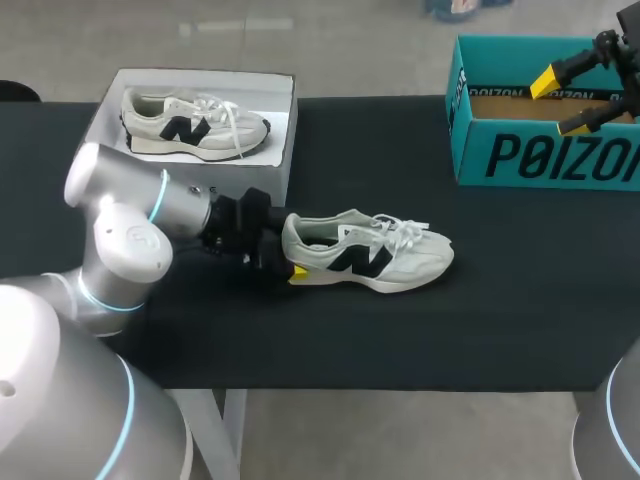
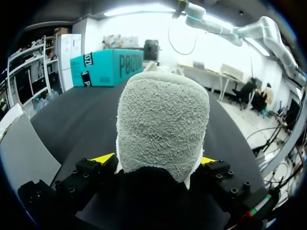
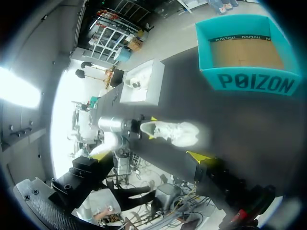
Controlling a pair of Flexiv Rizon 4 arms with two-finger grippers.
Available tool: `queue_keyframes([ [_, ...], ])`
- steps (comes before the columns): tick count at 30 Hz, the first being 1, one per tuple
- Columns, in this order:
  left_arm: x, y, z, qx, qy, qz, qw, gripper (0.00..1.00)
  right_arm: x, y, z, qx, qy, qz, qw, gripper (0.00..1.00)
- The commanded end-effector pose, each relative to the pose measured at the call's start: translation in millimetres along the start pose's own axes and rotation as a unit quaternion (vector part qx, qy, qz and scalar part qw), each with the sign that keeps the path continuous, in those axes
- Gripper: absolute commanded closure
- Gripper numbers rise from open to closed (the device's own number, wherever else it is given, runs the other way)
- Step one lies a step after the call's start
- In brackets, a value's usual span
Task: Take the shoe out of the shoebox, open the shoe tongue, remove and reinsert the insole, then place the shoe into the shoebox
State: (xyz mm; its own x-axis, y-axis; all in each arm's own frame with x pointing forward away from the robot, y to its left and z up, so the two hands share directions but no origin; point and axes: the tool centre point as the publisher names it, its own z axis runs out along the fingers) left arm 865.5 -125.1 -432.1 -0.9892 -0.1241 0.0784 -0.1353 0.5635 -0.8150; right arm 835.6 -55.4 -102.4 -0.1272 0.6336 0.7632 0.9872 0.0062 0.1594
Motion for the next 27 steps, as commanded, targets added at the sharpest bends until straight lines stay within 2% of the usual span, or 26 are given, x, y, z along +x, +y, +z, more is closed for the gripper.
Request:
queue_keyframes([
  [1,-5.1,-1.0,2.7,-0.005,0.002,0.001,1.000,1.00,-0.6,1.5,0.4,0.001,-0.001,0.000,1.000,0.00],
  [22,-7.8,-3.3,-1.0,-0.008,0.020,0.002,1.000,1.00,-0.6,1.5,0.4,0.001,-0.001,0.000,1.000,0.00],
  [26,-7.8,-3.3,-1.0,-0.008,0.020,0.002,1.000,1.00,9.4,7.5,5.8,-0.035,-0.100,0.033,0.994,0.00],
  [27,-7.8,-3.3,-1.0,-0.008,0.020,0.002,1.000,1.00,12.0,6.4,8.9,-0.042,-0.108,0.042,0.992,0.00],
])
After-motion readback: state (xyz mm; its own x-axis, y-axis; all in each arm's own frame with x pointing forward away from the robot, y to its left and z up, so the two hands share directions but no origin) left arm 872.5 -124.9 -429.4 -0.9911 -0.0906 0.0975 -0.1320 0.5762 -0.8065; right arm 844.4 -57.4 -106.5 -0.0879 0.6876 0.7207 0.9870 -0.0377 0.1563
